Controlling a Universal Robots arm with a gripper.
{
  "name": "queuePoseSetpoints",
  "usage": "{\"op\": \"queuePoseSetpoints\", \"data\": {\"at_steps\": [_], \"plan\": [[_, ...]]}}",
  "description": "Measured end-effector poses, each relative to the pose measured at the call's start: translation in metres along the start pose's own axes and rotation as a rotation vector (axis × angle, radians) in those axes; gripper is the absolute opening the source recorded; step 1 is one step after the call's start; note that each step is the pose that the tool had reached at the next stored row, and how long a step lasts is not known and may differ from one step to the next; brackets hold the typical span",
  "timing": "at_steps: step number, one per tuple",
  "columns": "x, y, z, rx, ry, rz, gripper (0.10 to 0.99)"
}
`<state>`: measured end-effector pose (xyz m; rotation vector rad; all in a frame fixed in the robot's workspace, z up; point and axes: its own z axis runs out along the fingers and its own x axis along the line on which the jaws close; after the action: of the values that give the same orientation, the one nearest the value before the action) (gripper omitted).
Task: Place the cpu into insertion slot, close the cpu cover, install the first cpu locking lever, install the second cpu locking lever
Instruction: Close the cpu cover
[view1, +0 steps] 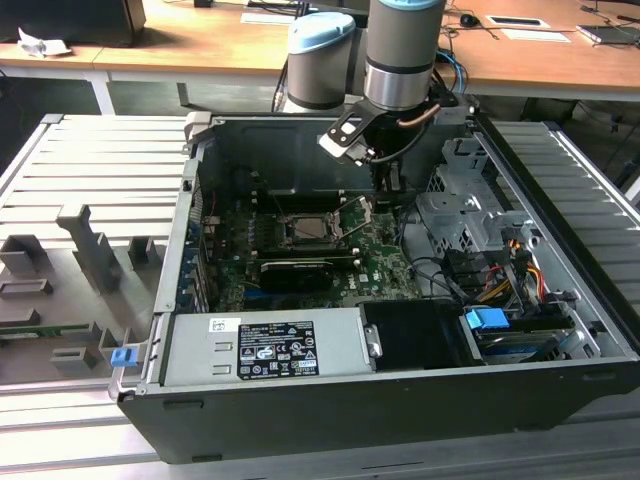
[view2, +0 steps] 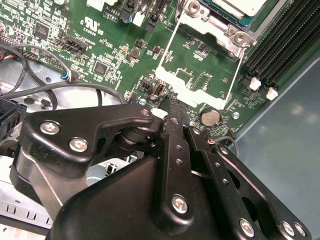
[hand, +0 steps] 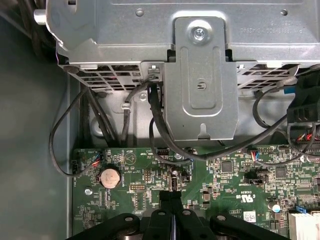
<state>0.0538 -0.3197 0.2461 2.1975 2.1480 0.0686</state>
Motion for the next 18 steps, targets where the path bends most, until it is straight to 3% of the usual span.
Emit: {"op": "queuePoseSetpoints", "data": {"at_steps": [11, 18], "plan": [[-0.0001, -0.0044, -0.0029, 0.0, 0.0001, 0.0, 0.106], [-0.0004, -0.0175, -0.0043, 0.0, 0.0, 0.0, 0.106]]}}
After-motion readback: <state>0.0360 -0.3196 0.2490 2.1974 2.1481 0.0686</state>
